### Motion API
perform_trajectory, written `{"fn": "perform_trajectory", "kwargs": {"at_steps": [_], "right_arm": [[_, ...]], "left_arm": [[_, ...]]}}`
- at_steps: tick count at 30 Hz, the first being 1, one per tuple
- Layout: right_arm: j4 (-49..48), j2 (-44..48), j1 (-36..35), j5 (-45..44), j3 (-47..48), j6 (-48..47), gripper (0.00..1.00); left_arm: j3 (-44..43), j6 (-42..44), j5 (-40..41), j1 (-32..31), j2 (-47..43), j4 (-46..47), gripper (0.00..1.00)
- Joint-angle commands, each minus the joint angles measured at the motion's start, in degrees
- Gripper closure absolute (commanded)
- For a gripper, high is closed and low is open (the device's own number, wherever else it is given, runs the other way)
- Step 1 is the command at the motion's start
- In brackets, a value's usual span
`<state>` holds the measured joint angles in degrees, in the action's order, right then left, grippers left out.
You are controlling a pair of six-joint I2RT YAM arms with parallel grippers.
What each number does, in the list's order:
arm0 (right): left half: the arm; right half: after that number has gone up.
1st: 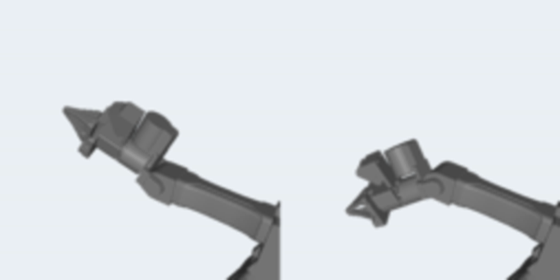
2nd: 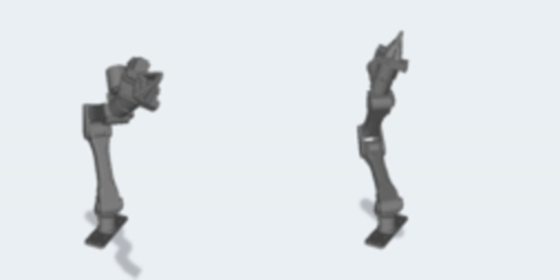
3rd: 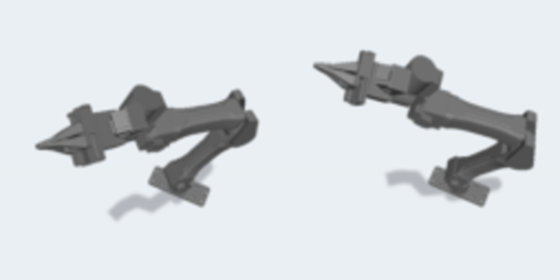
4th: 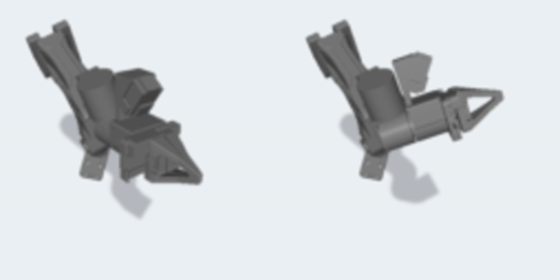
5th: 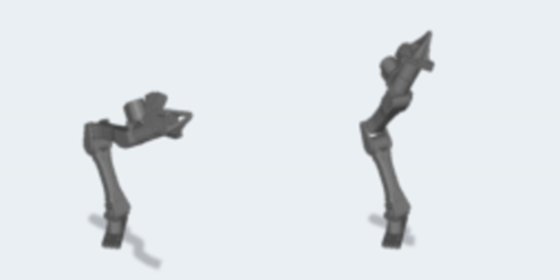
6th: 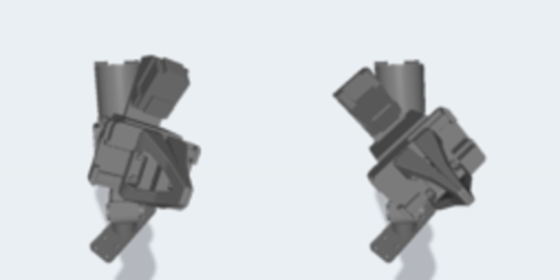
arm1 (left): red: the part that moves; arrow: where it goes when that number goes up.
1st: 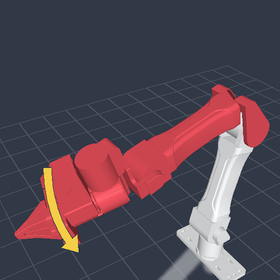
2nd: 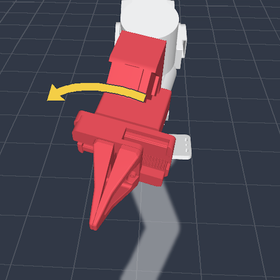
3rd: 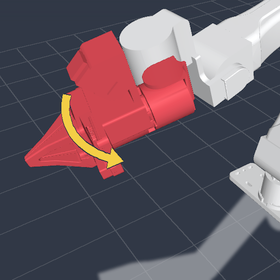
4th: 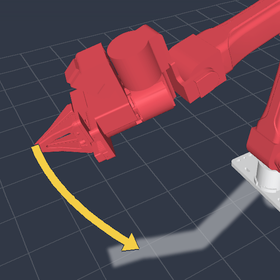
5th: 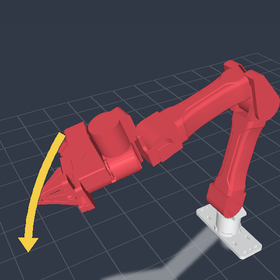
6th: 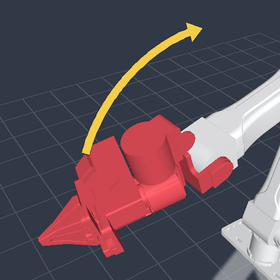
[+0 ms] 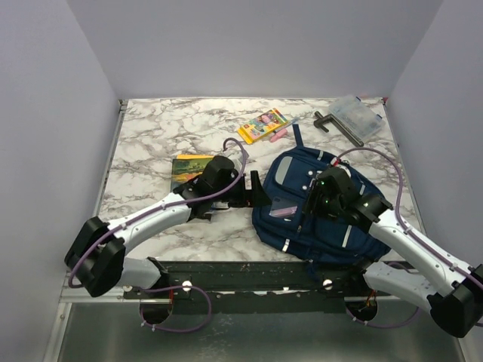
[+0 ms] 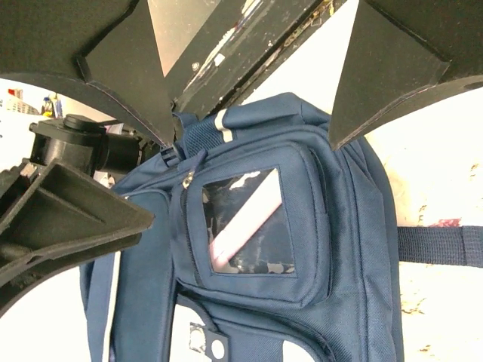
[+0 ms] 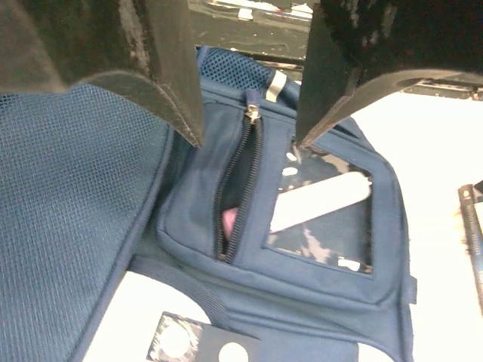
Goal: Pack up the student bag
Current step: Adjust the stationery in the student bag, then pick up the stationery from the center of the board.
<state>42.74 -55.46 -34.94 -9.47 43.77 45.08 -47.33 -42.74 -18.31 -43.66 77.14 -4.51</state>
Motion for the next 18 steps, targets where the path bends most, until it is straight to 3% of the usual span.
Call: {"fn": "perform_trajectory", "kwargs": {"at_steps": [1,9,14,18], "right_arm": [[-3.0,0.2,-0.4,2.4,4.5,-4.8,0.42],[-18.1,-12.3,1.4,-10.4,14.7,-3.3,0.14],[-26.6,-29.1,5.8,-14.8,26.3,-3.1,0.11],[-23.3,-46.6,8.3,-16.1,43.3,-3.4,0.11]], "left_arm": [[-0.4,3.7,2.4,1.9,-6.1,-6.4,0.13],[-2.8,9.5,9.1,5.8,-22.6,-18.5,0.08],[-3.0,12.8,7.2,5.9,-27.9,-21.0,0.07],[-6.5,17.4,7.1,6.3,-27.2,-23.8,0.06]]}}
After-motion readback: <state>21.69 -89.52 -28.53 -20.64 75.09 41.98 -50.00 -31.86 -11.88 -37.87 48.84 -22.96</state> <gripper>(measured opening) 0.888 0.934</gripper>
